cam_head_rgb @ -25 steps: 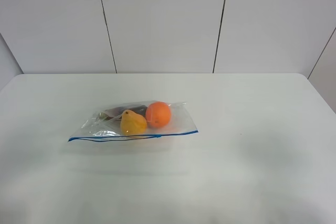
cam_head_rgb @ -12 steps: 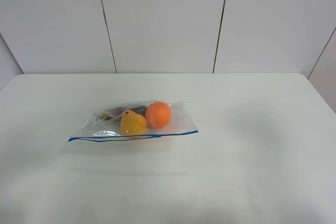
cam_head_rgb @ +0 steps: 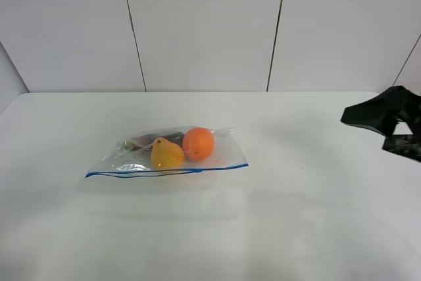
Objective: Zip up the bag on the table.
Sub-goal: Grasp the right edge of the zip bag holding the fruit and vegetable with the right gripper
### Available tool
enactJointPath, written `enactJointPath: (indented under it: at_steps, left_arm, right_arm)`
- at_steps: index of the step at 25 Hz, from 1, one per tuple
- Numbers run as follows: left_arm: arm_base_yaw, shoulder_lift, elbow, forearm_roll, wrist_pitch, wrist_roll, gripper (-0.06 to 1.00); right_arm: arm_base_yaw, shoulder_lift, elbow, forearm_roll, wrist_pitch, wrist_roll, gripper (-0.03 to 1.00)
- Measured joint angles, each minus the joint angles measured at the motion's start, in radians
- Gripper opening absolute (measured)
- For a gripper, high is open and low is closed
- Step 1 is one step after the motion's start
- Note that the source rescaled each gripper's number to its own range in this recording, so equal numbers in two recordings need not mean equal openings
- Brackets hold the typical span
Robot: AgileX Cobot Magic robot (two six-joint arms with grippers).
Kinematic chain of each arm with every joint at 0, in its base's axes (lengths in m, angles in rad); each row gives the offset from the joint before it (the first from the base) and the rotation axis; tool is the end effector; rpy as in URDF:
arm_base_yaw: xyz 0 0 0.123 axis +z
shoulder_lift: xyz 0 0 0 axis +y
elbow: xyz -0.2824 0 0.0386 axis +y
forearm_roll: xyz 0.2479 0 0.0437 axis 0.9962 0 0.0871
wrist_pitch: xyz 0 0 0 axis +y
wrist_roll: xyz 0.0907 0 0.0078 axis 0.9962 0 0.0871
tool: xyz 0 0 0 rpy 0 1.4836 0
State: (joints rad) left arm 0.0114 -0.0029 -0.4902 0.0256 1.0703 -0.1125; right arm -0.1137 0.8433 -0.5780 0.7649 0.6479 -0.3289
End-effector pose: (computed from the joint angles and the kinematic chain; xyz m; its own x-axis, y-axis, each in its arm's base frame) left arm -0.0046 0.0020 0.2737 -0.4650 -0.1053 -0.8790 -0.0781 0.9939 -0.0778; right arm 0.1594 0.0202 0.2848 -0.6609 0.3669 -0.6547 -0.0103 0.8679 0.4966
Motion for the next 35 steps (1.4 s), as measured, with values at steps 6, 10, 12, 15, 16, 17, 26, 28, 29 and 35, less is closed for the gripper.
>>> enactJointPath:
  at_steps: [6, 10, 12, 15, 16, 17, 26, 28, 29, 35]
  left_arm:
    - [0.000, 0.000, 0.000, 0.000, 0.000, 0.000, 1.00]
    - [0.000, 0.000, 0.000, 0.000, 0.000, 0.000, 1.00]
    - [0.000, 0.000, 0.000, 0.000, 0.000, 0.000, 1.00]
    - [0.000, 0.000, 0.000, 0.000, 0.000, 0.000, 1.00]
    - [0.000, 0.000, 0.000, 0.000, 0.000, 0.000, 1.00]
    - [0.000, 0.000, 0.000, 0.000, 0.000, 0.000, 1.00]
    - [0.000, 0.000, 0.000, 0.000, 0.000, 0.000, 1.00]
    - [0.000, 0.000, 0.000, 0.000, 0.000, 0.000, 1.00]
    - [0.000, 0.000, 0.000, 0.000, 0.000, 0.000, 1.00]
    - [0.000, 0.000, 0.000, 0.000, 0.000, 0.000, 1.00]
  right_arm:
    - [0.000, 0.269, -0.001, 0.376, 0.042, -0.337, 0.97]
    - [0.000, 0.417, -0.001, 0.584, 0.162, -0.547, 0.97]
    - [0.000, 0.476, -0.001, 0.665, 0.216, -0.602, 0.97]
    - [0.009, 0.554, -0.001, 0.714, 0.254, -0.648, 0.97]
    - [0.022, 0.578, -0.001, 0.719, 0.256, -0.656, 0.97]
    - [0.040, 0.602, -0.001, 0.724, 0.254, -0.663, 0.97]
    - [0.270, 0.775, -0.002, 0.891, 0.098, -0.778, 0.90]
    - [0.278, 0.811, -0.003, 0.939, 0.103, -0.811, 0.89]
    - [0.279, 0.825, -0.003, 0.958, 0.111, -0.827, 0.88]
    - [0.279, 0.899, -0.006, 0.973, 0.172, -0.874, 0.88]
